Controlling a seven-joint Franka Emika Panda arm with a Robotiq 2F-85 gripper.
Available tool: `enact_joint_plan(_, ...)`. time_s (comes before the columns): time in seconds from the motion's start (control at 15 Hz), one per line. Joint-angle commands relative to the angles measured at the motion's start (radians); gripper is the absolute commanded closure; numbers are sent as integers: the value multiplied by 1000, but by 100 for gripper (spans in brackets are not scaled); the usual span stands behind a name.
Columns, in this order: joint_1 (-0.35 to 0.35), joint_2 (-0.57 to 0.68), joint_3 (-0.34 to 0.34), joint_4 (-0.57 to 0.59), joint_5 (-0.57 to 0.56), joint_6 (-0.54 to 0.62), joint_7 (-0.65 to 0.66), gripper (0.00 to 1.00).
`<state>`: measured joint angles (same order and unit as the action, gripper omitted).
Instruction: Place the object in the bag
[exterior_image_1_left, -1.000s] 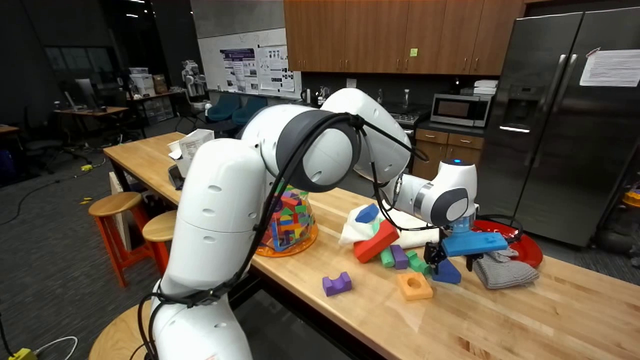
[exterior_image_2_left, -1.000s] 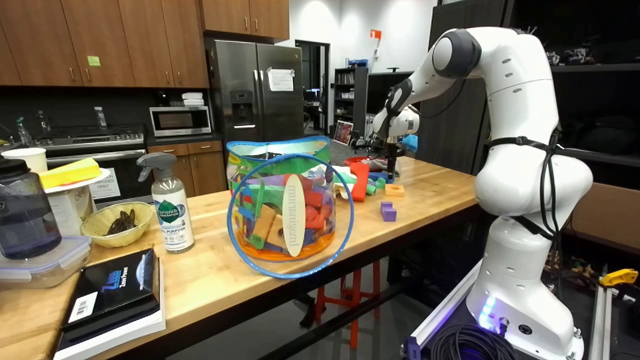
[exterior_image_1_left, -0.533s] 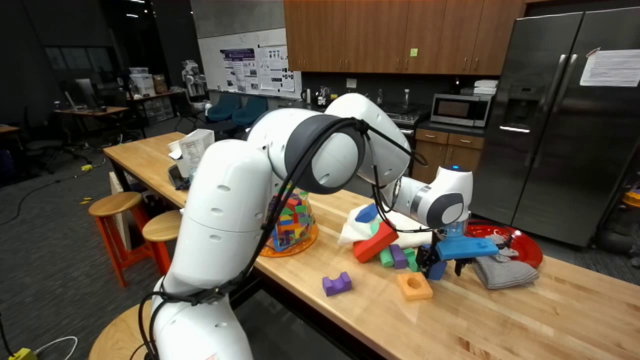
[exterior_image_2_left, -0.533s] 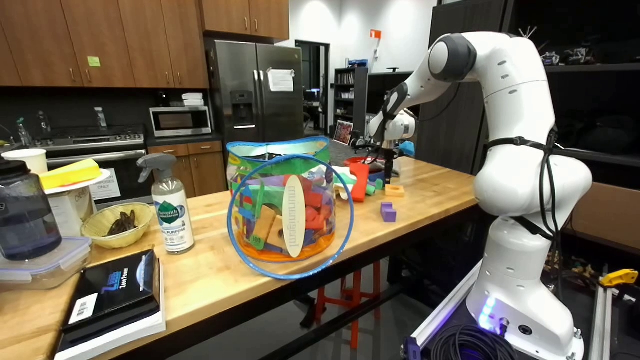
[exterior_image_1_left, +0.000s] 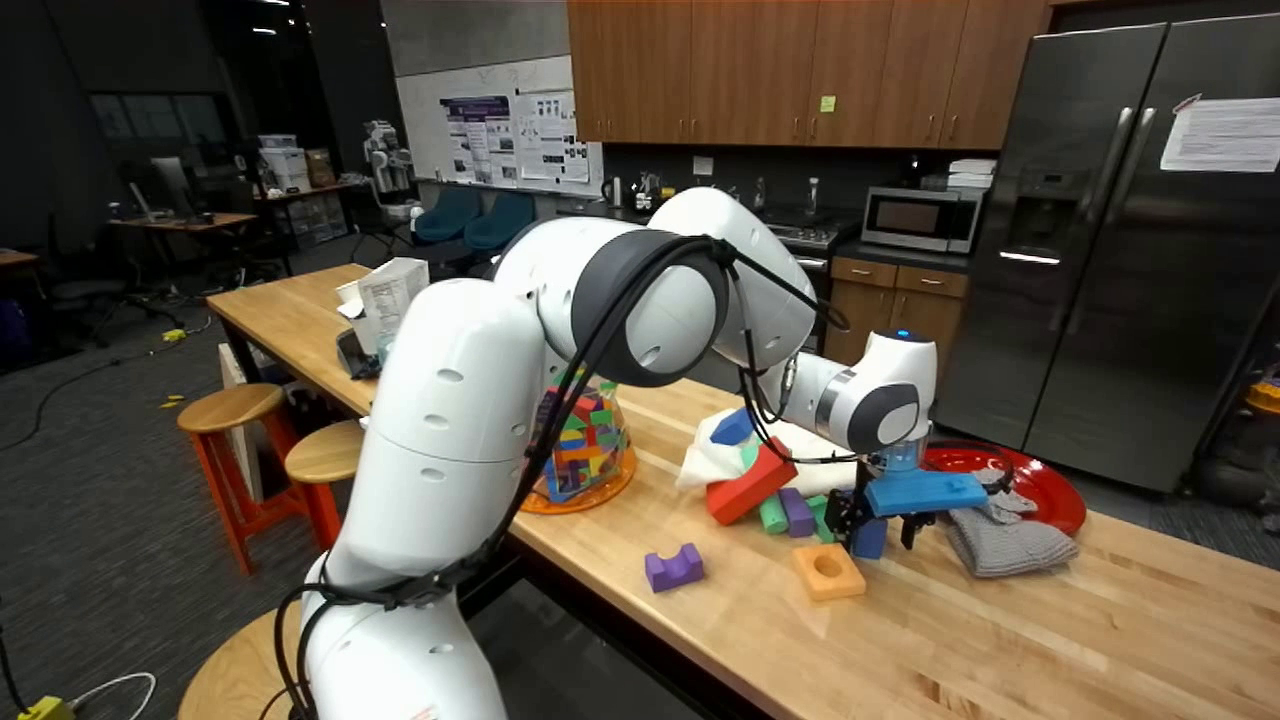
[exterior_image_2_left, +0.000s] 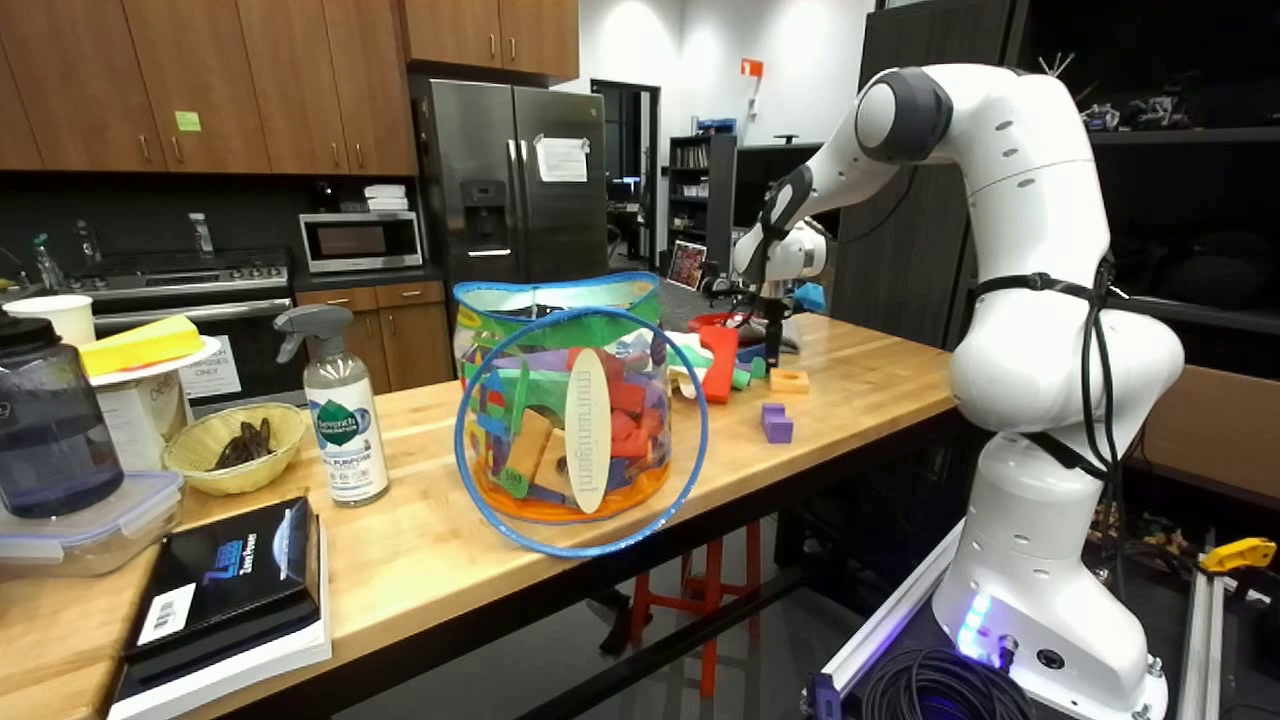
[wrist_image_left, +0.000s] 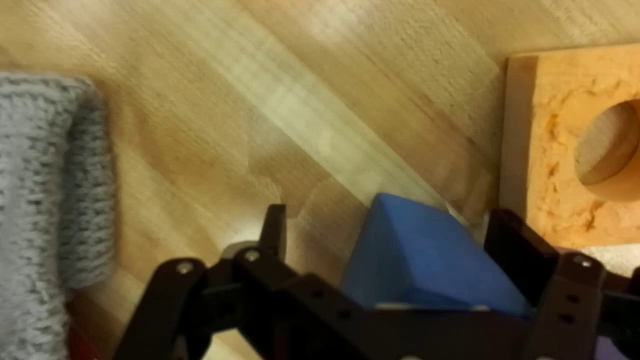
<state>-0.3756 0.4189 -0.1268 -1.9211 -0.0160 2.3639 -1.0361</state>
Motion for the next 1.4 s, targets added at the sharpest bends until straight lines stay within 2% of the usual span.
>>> enact_joint_plan(0.0,9,9,-9,18,-19,1,8,0)
enact_joint_plan(0.07,9,4,-11,21,-21,-2,9,5)
enact_joint_plan(0.13,11,-1,-13,21,-25,2,11,26)
enact_joint_plan(0.2,12,-4,-15,26,-30,-2,13,31)
enact_joint_plan(0.53,18,-21,-39,57,-93,-42,32,71)
enact_joint_plan(0.67,19,-31,-45,66,-120,-62,35,84)
enact_joint_plan(1.0,20,-47,-31,105,-142,-202,-22,84)
enact_joint_plan(1.33,54,-74,-34,151,-170,-323,-25,84)
